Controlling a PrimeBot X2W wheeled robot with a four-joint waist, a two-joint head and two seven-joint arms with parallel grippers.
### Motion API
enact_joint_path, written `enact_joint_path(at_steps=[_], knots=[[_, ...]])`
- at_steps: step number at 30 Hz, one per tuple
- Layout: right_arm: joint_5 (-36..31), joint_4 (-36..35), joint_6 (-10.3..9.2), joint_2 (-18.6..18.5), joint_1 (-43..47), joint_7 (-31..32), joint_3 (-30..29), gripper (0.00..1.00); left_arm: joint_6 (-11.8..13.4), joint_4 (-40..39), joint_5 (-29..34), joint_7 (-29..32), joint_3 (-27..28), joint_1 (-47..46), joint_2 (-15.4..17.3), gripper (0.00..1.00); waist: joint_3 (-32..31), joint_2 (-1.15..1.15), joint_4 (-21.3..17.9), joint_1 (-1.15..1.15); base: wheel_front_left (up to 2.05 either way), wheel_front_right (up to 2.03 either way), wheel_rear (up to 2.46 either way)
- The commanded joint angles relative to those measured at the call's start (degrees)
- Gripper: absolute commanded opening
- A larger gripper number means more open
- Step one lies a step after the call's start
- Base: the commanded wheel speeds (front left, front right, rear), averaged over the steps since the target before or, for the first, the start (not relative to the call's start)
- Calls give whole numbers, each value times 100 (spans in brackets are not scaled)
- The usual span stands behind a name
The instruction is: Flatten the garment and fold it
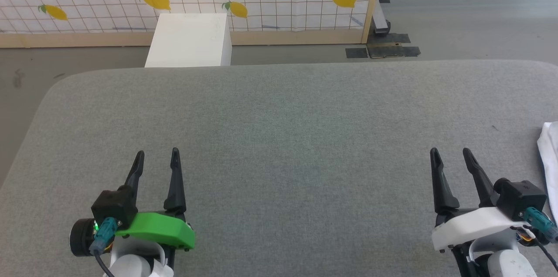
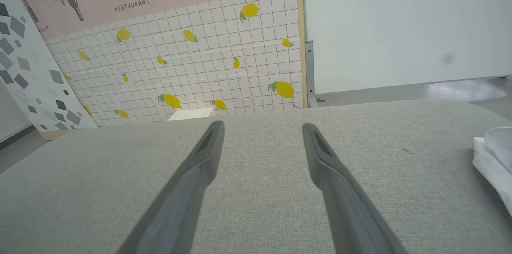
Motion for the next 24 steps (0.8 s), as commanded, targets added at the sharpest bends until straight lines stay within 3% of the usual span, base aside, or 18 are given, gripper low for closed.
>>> enact_joint_path(at_steps=[1,9,10,24], knots=[[16,14,-9,3,63,2,11,100,6,-6,-44,-21,23,43,-15,100,-2,34,-3,0,0,0,0],[67,86,-9,3,51,-32,25,100,-25,77,-37,-21,8,22,32,100,6,34,-9,0,0,0,0],[38,79,0,0,0,-2,17,0,-1,66,-33,0,4,0,4,0,6,0,-10,0,0,0,0],[-45,0,-1,0,23,74,34,0,4,1,57,112,22,29,-16,0,3,2,7,0,0,0,0]])
